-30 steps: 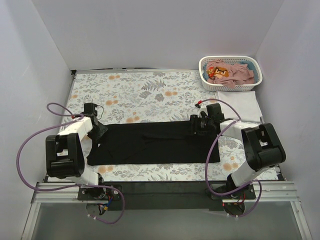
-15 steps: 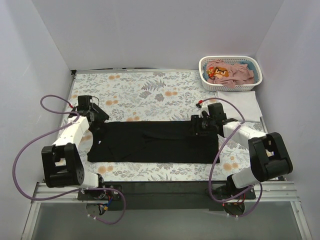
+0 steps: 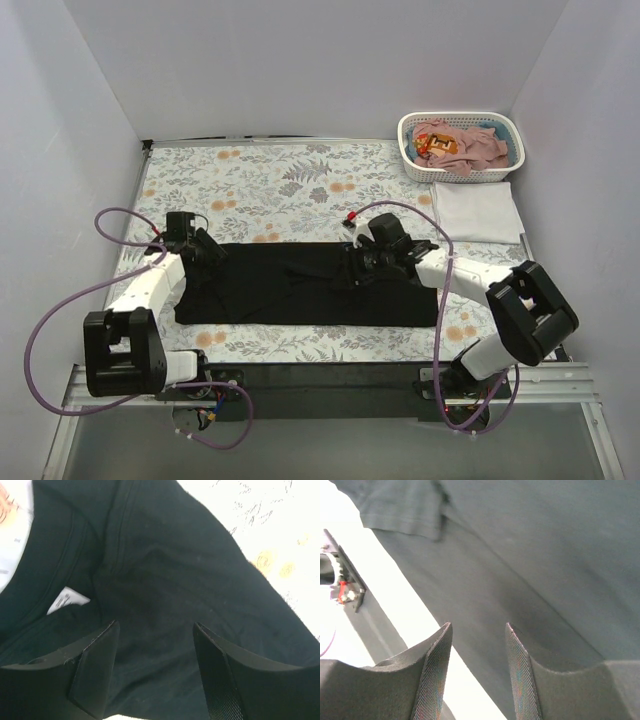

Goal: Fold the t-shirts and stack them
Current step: Fold the tshirt

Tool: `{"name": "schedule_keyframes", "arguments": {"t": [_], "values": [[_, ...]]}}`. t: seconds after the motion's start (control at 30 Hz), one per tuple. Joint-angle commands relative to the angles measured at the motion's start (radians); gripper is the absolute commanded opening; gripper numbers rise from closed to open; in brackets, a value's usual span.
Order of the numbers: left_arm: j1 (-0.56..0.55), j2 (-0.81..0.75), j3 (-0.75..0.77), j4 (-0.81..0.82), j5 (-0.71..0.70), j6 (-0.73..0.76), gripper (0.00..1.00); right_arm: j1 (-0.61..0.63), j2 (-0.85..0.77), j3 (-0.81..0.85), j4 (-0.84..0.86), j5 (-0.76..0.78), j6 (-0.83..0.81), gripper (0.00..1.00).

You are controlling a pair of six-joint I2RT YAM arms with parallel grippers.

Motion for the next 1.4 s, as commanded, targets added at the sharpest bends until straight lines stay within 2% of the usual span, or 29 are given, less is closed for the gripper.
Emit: {"name": "schedule_keyframes", "arguments": {"t": [0.0, 0.17, 0.37, 0.67, 1.0, 1.17, 1.27, 1.37], "values": [[-0.006, -0.097, -0.034, -0.030, -0.026, -0.018, 0.59, 0.069, 0.048, 0.051, 0.187, -0.003, 0.122, 0.53], [-0.006, -0.139, -0.081, -0.003, -0.027, -0.019, 0.61, 0.172, 0.186, 0.111, 0.302, 0.014, 0.190, 0.49], [-0.005, -0.126, -0.085, 0.000, 0.026, -0.018, 0.61, 0.232, 0.325, 0.178, 0.408, 0.030, 0.241, 0.45], [-0.005, -0.133, -0.131, 0.017, 0.005, -0.005, 0.61, 0.238, 0.434, 0.200, 0.459, 0.036, 0.247, 0.43], [-0.006, -0.090, -0.142, 0.037, -0.029, 0.002, 0.61, 0.240, 0.466, 0.221, 0.479, 0.005, 0.239, 0.39], [-0.006, -0.079, -0.148, 0.048, -0.037, 0.001, 0.61, 0.240, 0.469, 0.231, 0.479, 0.004, 0.231, 0.27], [-0.006, -0.067, -0.145, 0.048, -0.050, 0.001, 0.61, 0.238, 0.454, 0.223, 0.476, 0.013, 0.221, 0.07], [-0.006, -0.065, -0.145, 0.048, -0.056, 0.004, 0.61, 0.232, 0.422, 0.192, 0.470, 0.028, 0.199, 0.01]]}}
